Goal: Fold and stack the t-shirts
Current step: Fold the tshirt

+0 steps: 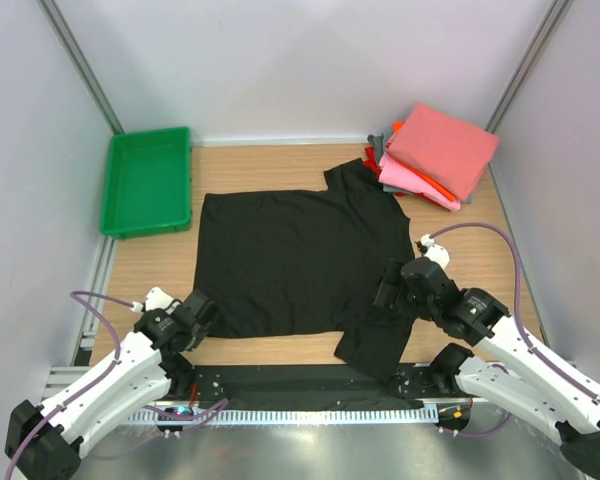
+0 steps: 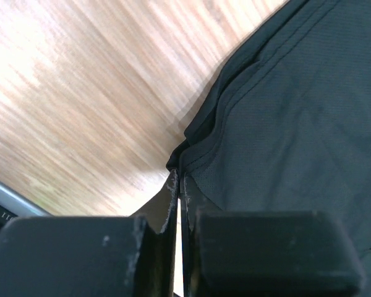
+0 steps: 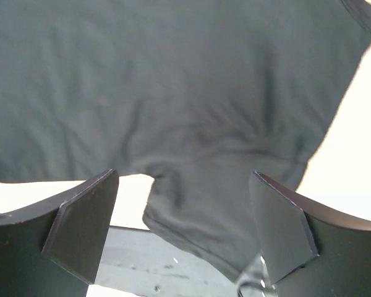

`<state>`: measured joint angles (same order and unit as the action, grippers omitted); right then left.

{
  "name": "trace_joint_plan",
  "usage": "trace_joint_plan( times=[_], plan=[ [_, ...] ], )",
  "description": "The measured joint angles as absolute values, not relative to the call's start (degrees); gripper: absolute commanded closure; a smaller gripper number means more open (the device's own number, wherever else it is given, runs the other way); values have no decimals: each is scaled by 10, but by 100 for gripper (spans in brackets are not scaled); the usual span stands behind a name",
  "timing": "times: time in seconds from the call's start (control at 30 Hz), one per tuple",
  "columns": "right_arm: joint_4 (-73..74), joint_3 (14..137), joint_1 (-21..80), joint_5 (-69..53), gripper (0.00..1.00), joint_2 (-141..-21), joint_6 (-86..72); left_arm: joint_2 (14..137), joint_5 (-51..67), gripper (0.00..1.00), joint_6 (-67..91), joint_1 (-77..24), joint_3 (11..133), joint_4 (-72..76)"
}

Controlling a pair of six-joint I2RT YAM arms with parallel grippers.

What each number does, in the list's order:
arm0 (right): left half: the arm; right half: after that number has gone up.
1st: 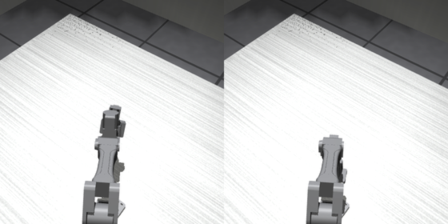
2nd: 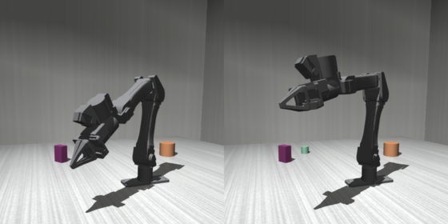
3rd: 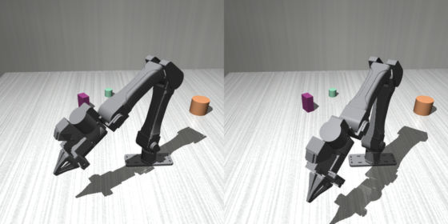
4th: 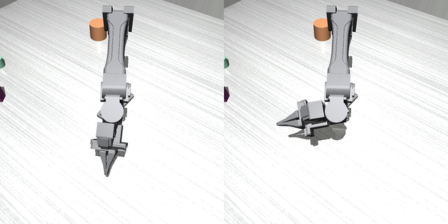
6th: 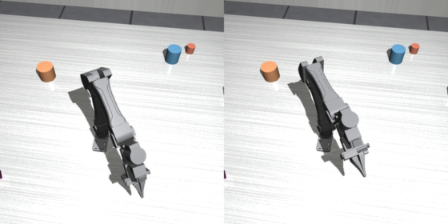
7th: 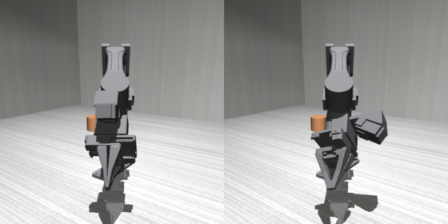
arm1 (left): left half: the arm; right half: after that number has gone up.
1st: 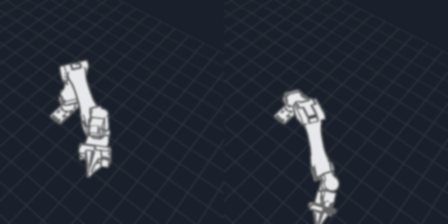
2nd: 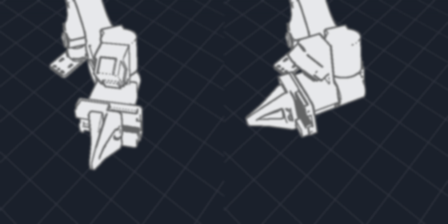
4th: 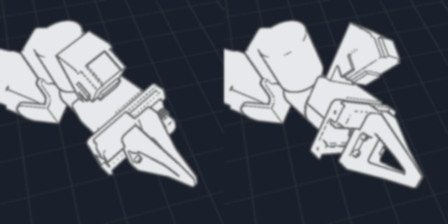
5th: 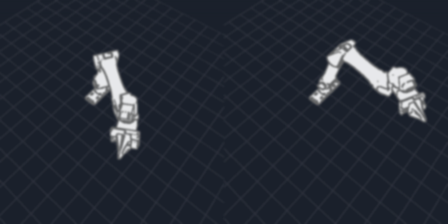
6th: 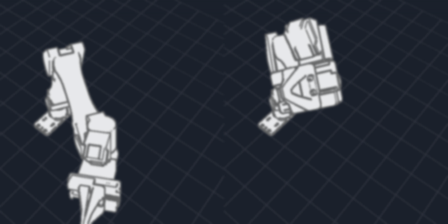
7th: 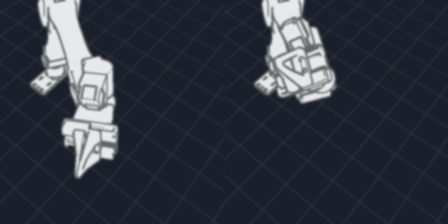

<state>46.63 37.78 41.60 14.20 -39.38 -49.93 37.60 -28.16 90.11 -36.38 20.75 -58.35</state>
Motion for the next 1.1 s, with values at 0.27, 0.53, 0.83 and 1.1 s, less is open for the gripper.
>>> trace_joint_plan(
  times=[0.27, 0.53, 0.83, 1.1],
  plan=[
    [570, 344, 456, 141, 20, -403, -549, 345, -286, 100, 871, -364, 203, -558],
    [602, 341, 551, 82, 21, -474, -578, 325, -286, 100, 831, -364, 194, -531],
    [561, 333, 677, -5, 26, -612, -587, 320, -281, 100, 794, -364, 192, -503],
    [531, 330, 764, -38, 41, -675, -613, 274, -276, 100, 790, -364, 166, -497]
  ],
)
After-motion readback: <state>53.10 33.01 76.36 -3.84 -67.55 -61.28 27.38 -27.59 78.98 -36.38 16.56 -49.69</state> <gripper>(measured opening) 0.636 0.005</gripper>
